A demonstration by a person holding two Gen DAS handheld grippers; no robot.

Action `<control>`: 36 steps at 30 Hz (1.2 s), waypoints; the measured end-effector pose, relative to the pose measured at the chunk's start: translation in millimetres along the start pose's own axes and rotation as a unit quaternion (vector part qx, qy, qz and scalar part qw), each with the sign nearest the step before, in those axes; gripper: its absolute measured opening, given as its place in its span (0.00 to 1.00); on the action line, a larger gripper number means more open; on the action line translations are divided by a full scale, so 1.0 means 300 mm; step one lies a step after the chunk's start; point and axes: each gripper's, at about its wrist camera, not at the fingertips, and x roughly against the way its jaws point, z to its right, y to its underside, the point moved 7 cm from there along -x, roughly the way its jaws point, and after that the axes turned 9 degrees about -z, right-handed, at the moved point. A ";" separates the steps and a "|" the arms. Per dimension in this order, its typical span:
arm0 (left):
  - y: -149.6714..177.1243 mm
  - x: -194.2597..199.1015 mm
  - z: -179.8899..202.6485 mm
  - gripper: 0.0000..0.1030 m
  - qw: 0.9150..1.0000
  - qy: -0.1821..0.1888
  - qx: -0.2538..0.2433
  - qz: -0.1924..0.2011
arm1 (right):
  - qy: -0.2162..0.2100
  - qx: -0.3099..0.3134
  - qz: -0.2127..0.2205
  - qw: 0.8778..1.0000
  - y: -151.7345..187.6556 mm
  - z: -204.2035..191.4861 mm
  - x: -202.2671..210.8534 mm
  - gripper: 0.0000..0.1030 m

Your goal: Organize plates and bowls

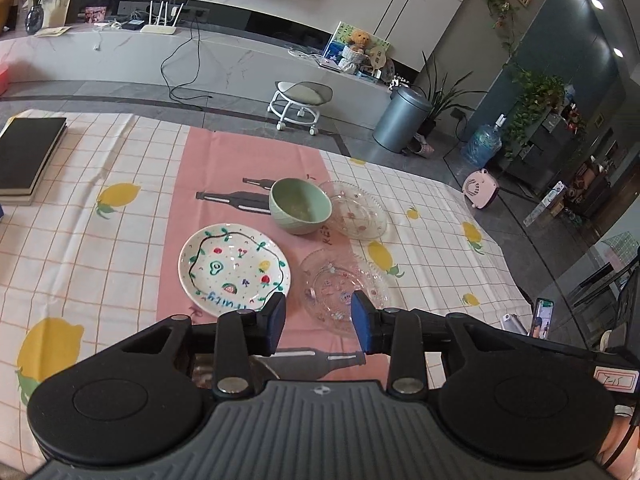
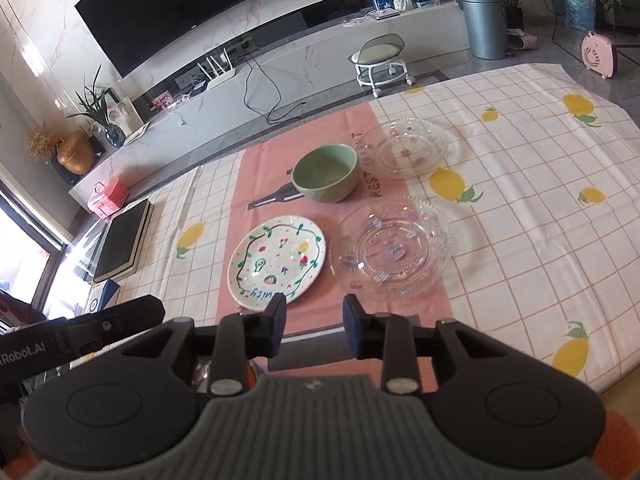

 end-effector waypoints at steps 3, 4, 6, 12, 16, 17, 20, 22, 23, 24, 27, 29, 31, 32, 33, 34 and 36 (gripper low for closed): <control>-0.058 -0.046 0.017 0.39 1.000 -0.008 -0.016 -0.005 | 0.005 -0.001 0.008 1.000 -0.057 0.029 -0.016 0.31; -0.076 -0.064 0.018 0.39 1.000 -0.007 -0.017 -0.008 | 0.006 -0.001 0.009 1.000 -0.076 0.037 -0.024 0.31; -0.109 -0.102 0.021 0.39 1.000 -0.002 -0.020 -0.014 | 0.009 -0.001 0.011 1.000 -0.118 0.055 -0.046 0.31; -0.228 -0.230 -0.003 0.39 0.999 0.008 -0.025 -0.026 | 0.017 -0.010 0.011 1.000 -0.240 0.122 -0.132 0.31; -0.326 -0.316 -0.051 0.39 0.999 0.014 -0.005 -0.033 | 0.015 -0.025 0.006 1.000 -0.335 0.164 -0.202 0.31; -0.350 -0.340 -0.065 0.39 0.999 0.016 0.000 -0.035 | 0.014 -0.028 0.005 0.999 -0.363 0.173 -0.222 0.31; -0.406 -0.427 -0.104 0.39 0.999 0.018 0.013 -0.050 | 0.010 -0.034 0.001 0.999 -0.434 0.181 -0.291 0.31; -0.428 -0.486 -0.128 0.39 0.998 0.012 0.018 -0.064 | 0.006 -0.034 -0.010 0.999 -0.468 0.172 -0.344 0.30; -0.433 -0.516 -0.141 0.39 0.997 0.003 0.018 -0.072 | 0.003 -0.033 -0.017 0.999 -0.483 0.162 -0.376 0.28; -0.437 -0.541 -0.153 0.39 0.997 -0.002 0.021 -0.077 | 0.003 -0.032 -0.024 0.999 -0.497 0.154 -0.407 0.27; -0.442 -0.626 -0.188 0.40 0.994 -0.008 0.035 -0.105 | 0.003 -0.027 -0.044 0.999 -0.523 0.130 -0.497 0.26; -0.446 -0.673 -0.201 0.40 0.992 -0.008 0.038 -0.118 | 0.005 -0.032 -0.062 0.998 -0.535 0.123 -0.556 0.26; -0.451 -0.712 -0.211 0.40 0.991 -0.011 0.044 -0.123 | 0.004 -0.040 -0.080 0.996 -0.546 0.120 -0.615 0.26; -0.454 -0.730 -0.216 0.40 0.991 -0.013 0.046 -0.126 | 0.009 -0.043 -0.085 0.995 -0.550 0.121 -0.637 0.26; -0.458 -0.744 -0.220 0.40 0.991 -0.015 0.048 -0.127 | 0.013 -0.044 -0.088 0.995 -0.554 0.123 -0.659 0.26; -0.461 -0.757 -0.224 0.40 0.991 -0.015 0.049 -0.127 | 0.015 -0.045 -0.093 0.995 -0.555 0.125 -0.679 0.26; -0.463 -0.780 -0.225 0.40 0.990 -0.014 0.049 -0.134 | 0.013 -0.054 -0.102 0.993 -0.558 0.129 -0.712 0.21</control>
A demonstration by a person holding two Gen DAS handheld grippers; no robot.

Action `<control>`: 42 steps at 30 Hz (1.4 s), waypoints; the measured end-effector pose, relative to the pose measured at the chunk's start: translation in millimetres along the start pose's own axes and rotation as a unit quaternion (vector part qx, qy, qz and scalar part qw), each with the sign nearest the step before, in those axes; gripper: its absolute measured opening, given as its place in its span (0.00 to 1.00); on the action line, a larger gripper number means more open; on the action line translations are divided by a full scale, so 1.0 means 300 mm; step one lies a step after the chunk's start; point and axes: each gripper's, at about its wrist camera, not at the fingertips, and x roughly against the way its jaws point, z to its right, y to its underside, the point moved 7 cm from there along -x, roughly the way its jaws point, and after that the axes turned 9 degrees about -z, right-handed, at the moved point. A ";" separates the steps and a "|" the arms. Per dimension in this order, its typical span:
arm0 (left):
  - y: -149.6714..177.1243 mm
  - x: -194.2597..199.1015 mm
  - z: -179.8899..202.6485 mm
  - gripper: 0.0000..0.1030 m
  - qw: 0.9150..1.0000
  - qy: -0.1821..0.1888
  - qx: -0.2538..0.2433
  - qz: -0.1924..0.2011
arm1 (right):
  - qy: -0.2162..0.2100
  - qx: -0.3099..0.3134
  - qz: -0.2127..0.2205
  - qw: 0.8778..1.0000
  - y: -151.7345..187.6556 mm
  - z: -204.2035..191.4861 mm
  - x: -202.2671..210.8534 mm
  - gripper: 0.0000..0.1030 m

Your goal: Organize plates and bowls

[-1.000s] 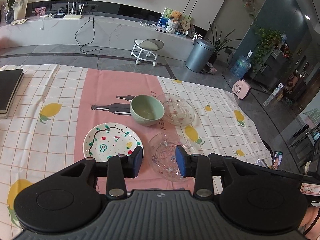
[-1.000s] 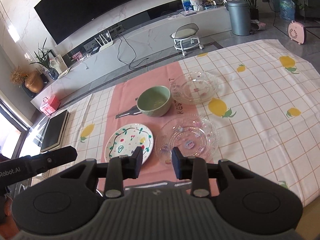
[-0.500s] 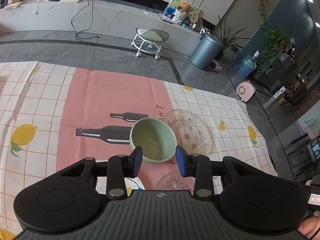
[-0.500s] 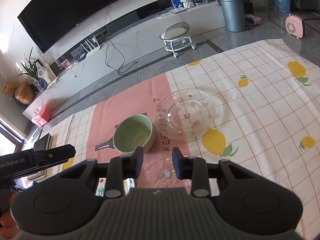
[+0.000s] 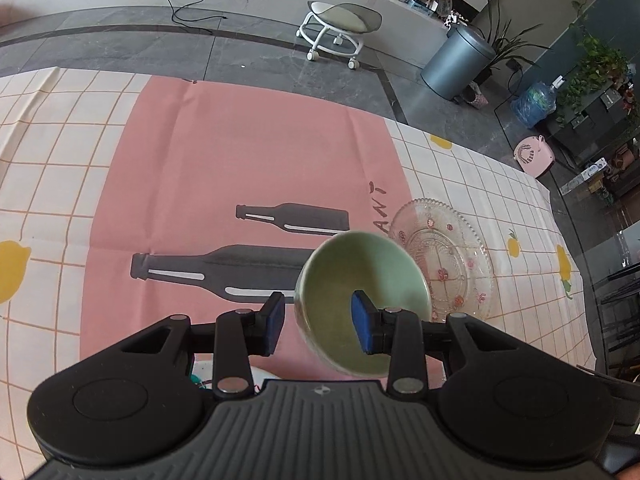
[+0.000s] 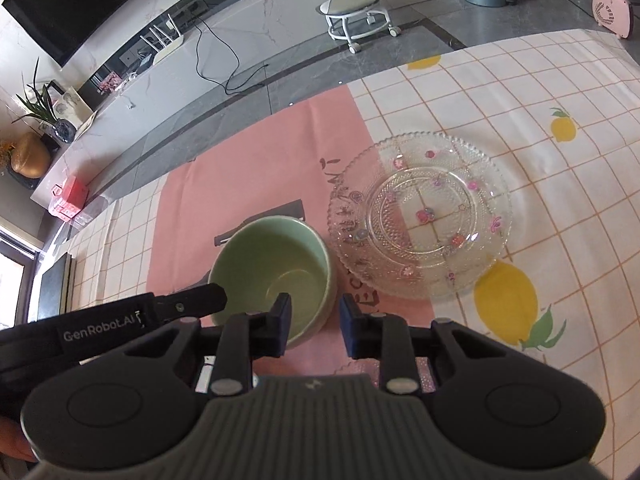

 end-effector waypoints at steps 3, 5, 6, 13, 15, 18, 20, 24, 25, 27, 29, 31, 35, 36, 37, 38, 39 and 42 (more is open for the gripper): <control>-0.007 -0.022 0.002 0.40 1.000 -0.007 -0.001 -0.005 | -0.001 -0.014 -0.011 1.000 -0.012 0.012 -0.035 0.20; -0.010 -0.036 0.004 0.40 1.000 -0.021 -0.005 -0.007 | 0.001 -0.018 -0.014 1.000 -0.016 0.018 -0.048 0.20; -0.010 -0.042 0.002 0.40 1.000 -0.027 -0.004 -0.010 | 0.002 -0.020 -0.016 1.000 -0.017 0.021 -0.054 0.20; 0.004 -0.078 0.010 0.23 0.999 -0.040 -0.006 -0.024 | -0.010 -0.043 -0.028 0.999 -0.019 0.037 -0.079 0.14; 0.002 -0.079 0.003 0.15 0.999 -0.048 -0.001 -0.024 | -0.012 -0.049 -0.030 0.998 -0.022 0.037 -0.080 0.12; 0.004 -0.072 -0.006 0.11 0.998 -0.049 0.009 -0.029 | -0.002 -0.046 -0.028 0.999 -0.021 0.030 -0.077 0.11; 0.012 -0.054 -0.005 0.10 0.998 -0.055 0.007 -0.023 | -0.001 -0.050 -0.029 0.998 -0.016 0.026 -0.074 0.11; 0.040 0.005 0.013 0.10 0.998 -0.062 0.001 -0.012 | -0.009 -0.056 -0.032 0.998 0.012 0.018 -0.046 0.11; 0.051 0.025 0.016 0.10 0.998 -0.064 0.003 -0.010 | -0.011 -0.058 -0.031 0.998 0.020 0.015 -0.032 0.10; 0.076 0.071 0.022 0.10 0.998 -0.067 0.008 -0.003 | -0.015 -0.059 -0.029 0.998 0.037 0.001 0.000 0.10; 0.105 0.128 0.031 0.10 0.997 -0.075 0.010 0.010 | -0.019 -0.051 -0.025 0.998 0.062 -0.023 0.043 0.10; 0.144 0.197 0.045 0.10 0.996 -0.089 0.009 0.025 | -0.025 -0.041 -0.018 0.999 0.095 -0.050 0.091 0.09; 0.229 0.337 0.056 0.10 0.994 -0.098 0.013 0.052 | -0.040 -0.022 -0.006 0.999 0.186 -0.110 0.199 0.09; 0.250 0.369 0.056 0.10 0.993 -0.099 0.015 0.055 | -0.045 -0.020 -0.003 0.999 0.211 -0.124 0.227 0.09; 0.274 0.405 0.058 0.10 0.993 -0.099 0.017 0.060 | -0.049 -0.017 0.000 0.999 0.237 -0.139 0.255 0.09; 0.297 0.437 0.060 0.10 0.993 -0.101 0.017 0.066 | -0.052 -0.013 0.002 0.999 0.263 -0.152 0.281 0.09; 0.323 0.473 0.065 0.10 0.992 -0.103 0.017 0.074 | -0.057 -0.011 0.006 0.998 0.294 -0.168 0.313 0.09; 0.402 0.566 0.069 0.10 0.989 -0.108 0.020 0.094 | -0.069 -0.001 0.016 0.997 0.387 -0.208 0.396 0.09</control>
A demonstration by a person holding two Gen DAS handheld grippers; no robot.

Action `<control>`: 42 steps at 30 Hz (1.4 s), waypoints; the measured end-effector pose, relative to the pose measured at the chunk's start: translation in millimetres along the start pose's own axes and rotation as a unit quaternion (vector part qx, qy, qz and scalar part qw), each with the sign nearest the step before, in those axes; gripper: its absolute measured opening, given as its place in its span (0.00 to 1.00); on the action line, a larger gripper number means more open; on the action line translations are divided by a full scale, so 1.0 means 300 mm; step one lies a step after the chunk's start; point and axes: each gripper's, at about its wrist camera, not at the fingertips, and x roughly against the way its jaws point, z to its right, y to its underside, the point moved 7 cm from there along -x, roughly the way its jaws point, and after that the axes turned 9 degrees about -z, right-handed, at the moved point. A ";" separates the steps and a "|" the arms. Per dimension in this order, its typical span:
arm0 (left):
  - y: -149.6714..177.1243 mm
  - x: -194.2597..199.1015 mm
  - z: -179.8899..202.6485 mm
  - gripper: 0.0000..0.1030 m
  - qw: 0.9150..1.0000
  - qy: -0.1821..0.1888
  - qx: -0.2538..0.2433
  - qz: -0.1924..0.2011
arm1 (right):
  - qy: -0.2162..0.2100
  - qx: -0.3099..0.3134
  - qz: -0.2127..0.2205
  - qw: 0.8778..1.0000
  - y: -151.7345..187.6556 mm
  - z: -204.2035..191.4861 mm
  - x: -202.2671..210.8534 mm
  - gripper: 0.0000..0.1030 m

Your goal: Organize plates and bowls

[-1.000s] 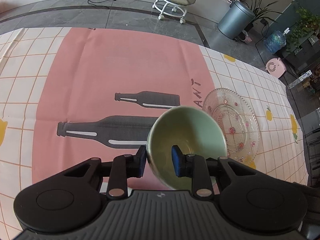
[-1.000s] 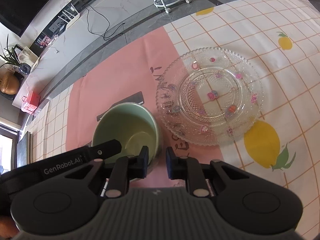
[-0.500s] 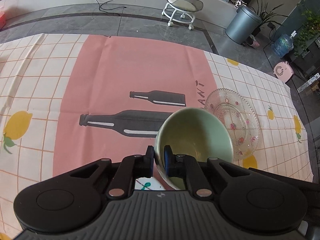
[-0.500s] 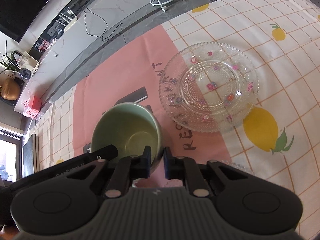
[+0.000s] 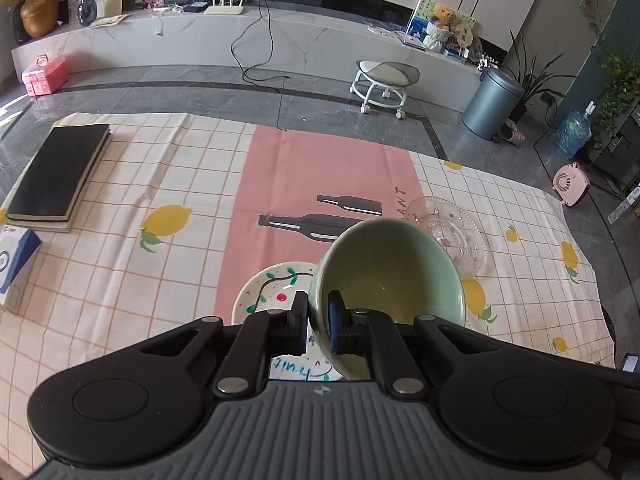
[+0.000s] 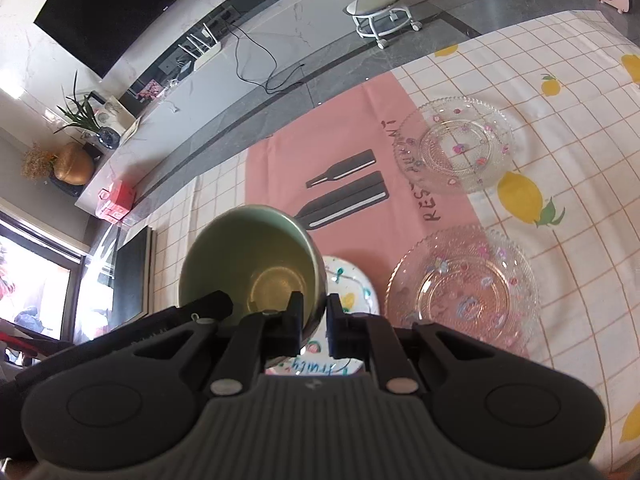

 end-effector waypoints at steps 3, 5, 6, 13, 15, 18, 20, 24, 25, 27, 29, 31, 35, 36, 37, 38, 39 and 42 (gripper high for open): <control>0.062 0.089 -0.034 0.10 1.000 0.000 0.009 0.011 | -0.014 0.012 0.006 1.000 0.095 -0.056 0.071 0.09; 0.105 0.141 -0.059 0.10 1.000 0.000 0.013 0.016 | -0.020 0.022 0.009 1.000 0.151 -0.087 0.107 0.09; 0.126 0.162 -0.068 0.10 1.000 0.000 0.015 0.019 | -0.021 0.029 0.011 0.999 0.185 -0.104 0.126 0.09; 0.267 0.252 -0.155 0.11 0.999 0.005 0.044 0.022 | -0.026 0.055 0.000 0.998 0.372 -0.172 0.187 0.09; 0.299 0.261 -0.176 0.11 0.999 0.005 0.049 0.022 | -0.024 0.062 -0.004 0.998 0.415 -0.184 0.189 0.09; 0.341 0.265 -0.207 0.11 0.998 0.005 0.058 0.019 | -0.019 0.071 -0.010 0.997 0.470 -0.200 0.189 0.09; 0.367 0.261 -0.230 0.11 0.998 0.008 0.065 0.013 | -0.017 0.075 -0.018 0.997 0.494 -0.203 0.182 0.09; 0.401 0.238 -0.247 0.11 0.998 0.009 0.068 0.001 | -0.009 0.084 -0.028 0.996 0.520 -0.204 0.166 0.09; 0.412 0.231 -0.248 0.11 0.998 0.010 0.069 -0.002 | -0.006 0.086 -0.030 0.996 0.523 -0.202 0.160 0.09; 0.419 0.208 -0.251 0.11 0.997 0.011 0.070 -0.011 | -0.002 0.089 -0.035 0.995 0.524 -0.194 0.144 0.09; 0.426 0.179 -0.260 0.11 0.997 0.014 0.073 -0.023 | 0.003 0.089 -0.043 0.995 0.520 -0.184 0.122 0.09; 0.431 0.150 -0.262 0.11 0.997 0.015 0.075 -0.034 | 0.007 0.088 -0.053 0.995 0.515 -0.172 0.094 0.08; 0.451 0.099 -0.261 0.12 0.996 0.012 0.069 -0.054 | 0.021 0.094 -0.069 0.993 0.512 -0.154 0.051 0.08; 0.457 0.087 -0.261 0.12 0.996 0.012 0.068 -0.061 | 0.024 0.096 -0.074 0.992 0.513 -0.149 0.041 0.08; 0.463 0.073 -0.262 0.12 0.995 0.012 0.067 -0.069 | 0.028 0.098 -0.079 0.992 0.514 -0.142 0.028 0.08; 0.466 0.060 -0.263 0.12 0.995 0.011 0.067 -0.076 | 0.031 0.098 -0.085 0.991 0.516 -0.135 0.016 0.08; 0.470 0.048 -0.265 0.12 0.995 0.010 0.066 -0.080 | 0.033 0.097 -0.090 0.991 0.516 -0.126 0.003 0.08; 0.478 0.022 -0.269 0.13 0.993 0.009 0.063 -0.094 | 0.037 0.095 -0.108 0.989 0.517 -0.109 -0.036 0.08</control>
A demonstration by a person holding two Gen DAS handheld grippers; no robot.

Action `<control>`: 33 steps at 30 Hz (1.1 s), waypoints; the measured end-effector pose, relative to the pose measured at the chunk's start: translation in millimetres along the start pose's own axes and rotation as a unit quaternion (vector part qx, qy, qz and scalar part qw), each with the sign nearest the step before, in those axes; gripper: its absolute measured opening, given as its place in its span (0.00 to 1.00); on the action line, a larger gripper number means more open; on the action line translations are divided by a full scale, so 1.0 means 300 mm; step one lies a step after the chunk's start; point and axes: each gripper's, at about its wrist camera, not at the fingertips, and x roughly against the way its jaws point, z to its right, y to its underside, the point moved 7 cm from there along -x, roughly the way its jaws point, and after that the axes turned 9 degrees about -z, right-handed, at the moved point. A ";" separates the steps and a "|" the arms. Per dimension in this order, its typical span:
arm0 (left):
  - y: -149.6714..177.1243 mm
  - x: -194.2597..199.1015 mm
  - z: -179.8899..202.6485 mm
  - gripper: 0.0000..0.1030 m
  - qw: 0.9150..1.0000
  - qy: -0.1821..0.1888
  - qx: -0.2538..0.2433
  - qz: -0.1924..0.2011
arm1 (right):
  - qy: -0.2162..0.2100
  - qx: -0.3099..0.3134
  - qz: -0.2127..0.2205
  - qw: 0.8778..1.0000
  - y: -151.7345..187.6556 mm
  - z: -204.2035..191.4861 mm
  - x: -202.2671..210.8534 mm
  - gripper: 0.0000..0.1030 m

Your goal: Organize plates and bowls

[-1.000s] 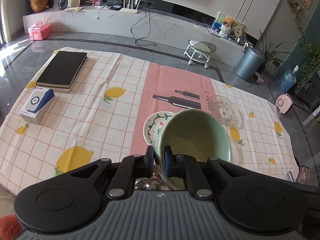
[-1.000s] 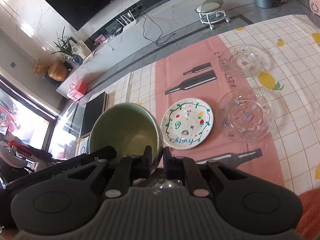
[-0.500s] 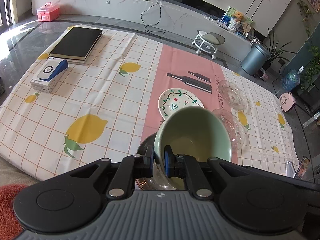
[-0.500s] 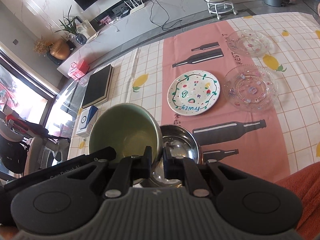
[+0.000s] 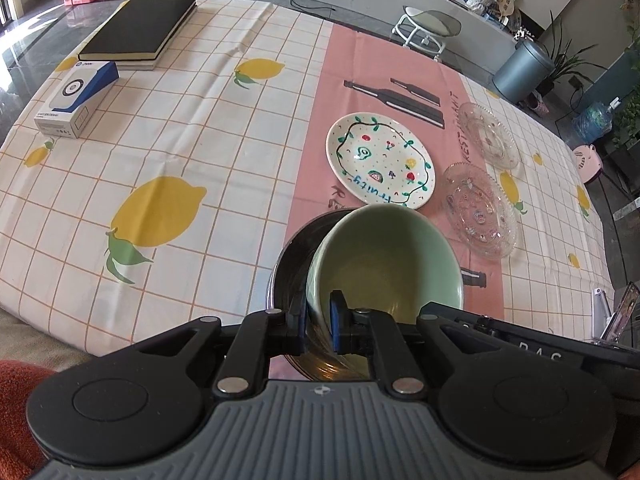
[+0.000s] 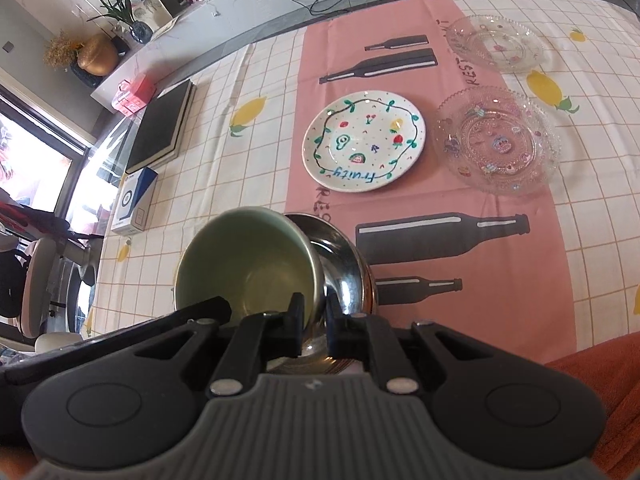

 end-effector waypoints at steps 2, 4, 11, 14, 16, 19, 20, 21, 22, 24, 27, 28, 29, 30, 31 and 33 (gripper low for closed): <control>0.000 -0.015 -0.002 0.13 1.000 -0.001 -0.002 -0.010 | 0.003 0.004 -0.009 1.000 -0.004 0.006 -0.022 0.08; 0.002 -0.031 -0.002 0.13 1.000 -0.003 -0.006 -0.021 | 0.007 0.010 -0.019 1.000 -0.005 0.010 -0.042 0.08; 0.009 -0.066 0.004 0.15 0.999 -0.019 -0.023 -0.039 | 0.036 0.032 -0.030 0.998 -0.017 0.005 -0.074 0.07; 0.002 -0.068 0.006 0.15 0.998 -0.021 -0.031 -0.044 | 0.046 0.042 -0.033 0.998 -0.023 0.000 -0.083 0.06; -0.001 -0.068 0.007 0.16 0.998 -0.023 -0.035 -0.049 | 0.054 0.046 -0.036 0.997 -0.027 -0.005 -0.092 0.06; -0.006 -0.068 0.004 0.17 0.998 -0.020 -0.036 -0.052 | 0.064 0.051 -0.037 0.996 -0.034 -0.010 -0.102 0.06; -0.007 -0.067 0.003 0.17 0.998 -0.018 -0.034 -0.052 | 0.066 0.051 -0.038 0.996 -0.036 -0.010 -0.104 0.06; -0.008 -0.066 0.001 0.19 0.998 -0.012 -0.030 -0.052 | 0.067 0.051 -0.038 0.996 -0.038 -0.011 -0.106 0.06; -0.008 -0.064 -0.002 0.21 0.998 -0.006 -0.026 -0.051 | 0.069 0.052 -0.038 0.996 -0.039 -0.010 -0.108 0.06; -0.009 -0.057 -0.005 0.22 0.999 -0.002 -0.024 -0.049 | 0.070 0.052 -0.037 0.995 -0.041 -0.010 -0.110 0.06; -0.010 -0.049 -0.008 0.23 0.999 0.006 -0.021 -0.046 | 0.073 0.055 -0.034 0.995 -0.043 -0.012 -0.112 0.06; -0.010 -0.045 -0.008 0.23 0.999 0.007 -0.021 -0.045 | 0.075 0.056 -0.033 0.995 -0.042 -0.013 -0.112 0.06; -0.012 -0.042 -0.008 0.23 0.999 0.009 -0.021 -0.044 | 0.076 0.057 -0.032 0.995 -0.043 -0.014 -0.113 0.06; -0.013 -0.038 -0.009 0.23 0.999 0.010 -0.021 -0.041 | 0.077 0.057 -0.032 0.995 -0.043 -0.014 -0.113 0.06; -0.014 -0.035 -0.009 0.23 0.999 0.011 -0.021 -0.038 | 0.077 0.058 -0.031 0.995 -0.043 -0.014 -0.114 0.06; -0.016 -0.025 -0.007 0.23 0.999 0.010 -0.025 -0.032 | 0.074 0.058 -0.031 0.995 -0.042 -0.013 -0.116 0.06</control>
